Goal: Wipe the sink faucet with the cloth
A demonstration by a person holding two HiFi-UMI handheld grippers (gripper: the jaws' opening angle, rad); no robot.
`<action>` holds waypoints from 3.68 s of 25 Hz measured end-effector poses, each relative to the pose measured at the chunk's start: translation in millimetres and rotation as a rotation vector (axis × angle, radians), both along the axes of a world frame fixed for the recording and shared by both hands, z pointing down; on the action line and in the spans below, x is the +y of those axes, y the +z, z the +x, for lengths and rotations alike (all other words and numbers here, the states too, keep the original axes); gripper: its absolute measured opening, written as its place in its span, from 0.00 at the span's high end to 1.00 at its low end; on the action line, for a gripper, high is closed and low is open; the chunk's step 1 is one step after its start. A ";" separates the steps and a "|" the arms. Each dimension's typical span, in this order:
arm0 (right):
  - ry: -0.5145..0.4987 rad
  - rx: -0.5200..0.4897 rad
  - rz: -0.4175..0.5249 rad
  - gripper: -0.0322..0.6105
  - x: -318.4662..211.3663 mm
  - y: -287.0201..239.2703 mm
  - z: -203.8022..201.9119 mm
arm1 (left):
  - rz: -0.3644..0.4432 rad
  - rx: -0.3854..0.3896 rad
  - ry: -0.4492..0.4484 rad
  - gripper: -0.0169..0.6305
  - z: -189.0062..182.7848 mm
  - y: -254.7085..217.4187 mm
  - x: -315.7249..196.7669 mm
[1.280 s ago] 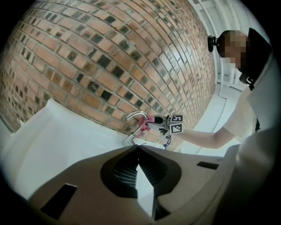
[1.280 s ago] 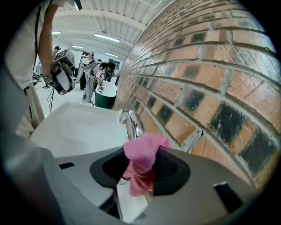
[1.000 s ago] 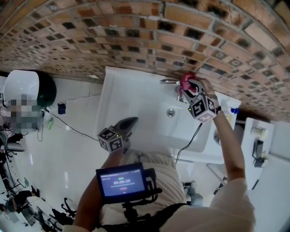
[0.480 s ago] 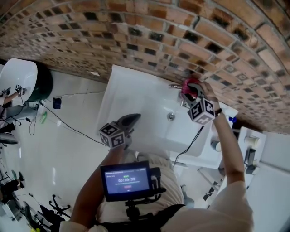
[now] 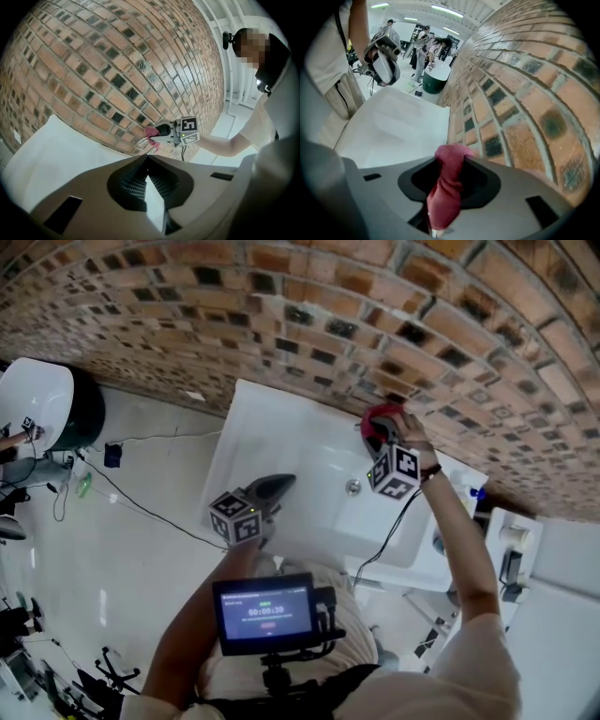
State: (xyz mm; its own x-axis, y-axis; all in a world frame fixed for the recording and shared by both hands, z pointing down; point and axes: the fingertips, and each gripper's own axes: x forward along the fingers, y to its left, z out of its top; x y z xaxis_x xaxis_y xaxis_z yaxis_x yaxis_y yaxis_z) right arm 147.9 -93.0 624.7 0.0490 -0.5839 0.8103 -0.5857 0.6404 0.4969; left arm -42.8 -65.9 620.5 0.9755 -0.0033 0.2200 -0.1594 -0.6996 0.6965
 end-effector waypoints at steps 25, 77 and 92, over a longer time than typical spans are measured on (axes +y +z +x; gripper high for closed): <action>0.785 -0.760 0.228 0.77 1.3 63.4 -83.3 | -0.024 -0.020 0.024 0.96 -35.4 5.9 -48.1; 2.123 -1.594 0.543 0.78 76.0 170.9 114.8 | 0.027 -0.047 -0.006 0.96 -12.5 5.3 -19.4; 1.437 -1.527 0.460 0.78 120.4 10.4 39.4 | 0.070 -0.029 -0.216 0.96 -52.7 -9.1 12.7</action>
